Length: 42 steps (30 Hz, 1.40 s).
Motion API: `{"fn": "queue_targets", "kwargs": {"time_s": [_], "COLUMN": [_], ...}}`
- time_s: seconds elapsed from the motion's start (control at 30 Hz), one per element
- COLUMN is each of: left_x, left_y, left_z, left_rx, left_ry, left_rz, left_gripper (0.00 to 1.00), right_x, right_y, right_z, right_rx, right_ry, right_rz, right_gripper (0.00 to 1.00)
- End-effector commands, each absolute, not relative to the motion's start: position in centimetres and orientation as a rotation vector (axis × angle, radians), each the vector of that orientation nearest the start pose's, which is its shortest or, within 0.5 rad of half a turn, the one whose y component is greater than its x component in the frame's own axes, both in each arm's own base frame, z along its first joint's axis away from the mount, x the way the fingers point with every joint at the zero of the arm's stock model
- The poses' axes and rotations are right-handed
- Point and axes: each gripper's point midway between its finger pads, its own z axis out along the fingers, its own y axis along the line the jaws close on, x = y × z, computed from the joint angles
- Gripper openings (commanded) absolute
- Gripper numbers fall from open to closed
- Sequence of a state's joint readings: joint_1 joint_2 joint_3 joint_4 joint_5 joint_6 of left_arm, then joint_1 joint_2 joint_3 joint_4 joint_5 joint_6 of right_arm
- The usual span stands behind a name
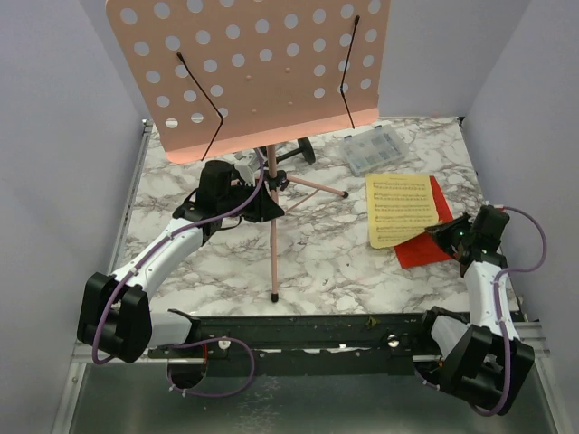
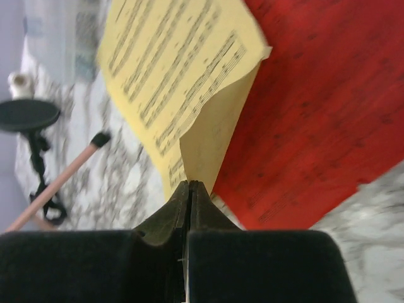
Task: Set up the instrument practice props
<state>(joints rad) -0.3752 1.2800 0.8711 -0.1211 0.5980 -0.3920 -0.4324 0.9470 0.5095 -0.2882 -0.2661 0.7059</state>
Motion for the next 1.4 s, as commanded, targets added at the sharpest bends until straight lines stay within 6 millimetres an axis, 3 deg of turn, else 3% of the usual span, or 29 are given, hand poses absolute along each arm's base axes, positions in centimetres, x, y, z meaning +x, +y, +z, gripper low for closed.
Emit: {"fn": "queue_targets", "kwargs": {"time_s": [0.0,0.13,0.27,0.37,0.47,0.6,0.67,0.73,0.83,0.9,1.0,1.13,1.37], "left_x": [27.5,27.6,27.6,27.7,27.6,27.6,27.6,27.6,27.6,27.6,27.6,27.5,27.6], "left_y": [-22.9,-22.8,-22.6,-22.6,-22.7,-22.7,-22.7,-22.6,-22.5,-22.5,-22.4,-22.6,-22.4], "left_z": [15.8,15.8,15.8,15.7,15.7,15.9,16.0,15.9,16.0,16.1,16.1,16.0,16.2], "left_rx": [0.293,0.289,0.292,0.289,0.293,0.293,0.297,0.294,0.294,0.298,0.295,0.298,0.297], "left_ry": [2.299,2.294,2.293,2.294,2.3,2.292,2.288,2.29,2.286,2.283,2.283,2.288,2.278], "left_rz": [-1.104,-1.087,-1.076,-1.067,-1.084,-1.078,-1.078,-1.071,-1.062,-1.064,-1.058,-1.072,-1.056], "left_gripper": [0.0,0.0,0.0,0.0,0.0,0.0,0.0,0.0,0.0,0.0,0.0,0.0,0.0], "right_x": [26.2,23.7,20.6,18.8,17.2,16.3,17.1,18.3,21.1,22.7,25.2,27.9,31.6], "right_y": [1.6,4.9,8.6,9.9,11.9,13.4,12.7,10.9,7.0,4.2,1.7,-1.0,-0.8], "right_z": [11.8,11.2,9.0,7.8,7.9,9.3,9.2,8.3,8.0,8.0,8.0,7.2,5.9], "right_rx": [1.024,1.058,1.056,0.976,0.831,0.71,0.734,0.851,1.023,1.111,1.13,1.059,0.864], "right_ry": [2.104,2.162,2.264,2.342,2.401,2.39,2.403,2.418,2.31,2.197,2.073,2.094,2.2], "right_rz": [0.807,1.003,1.18,1.192,1.325,1.512,1.421,1.205,0.878,0.698,0.575,0.404,0.505], "right_gripper": [0.01,0.0,0.01,0.01,0.01,0.18,0.33,0.43,0.53,0.69,0.74,0.81,0.81]}}
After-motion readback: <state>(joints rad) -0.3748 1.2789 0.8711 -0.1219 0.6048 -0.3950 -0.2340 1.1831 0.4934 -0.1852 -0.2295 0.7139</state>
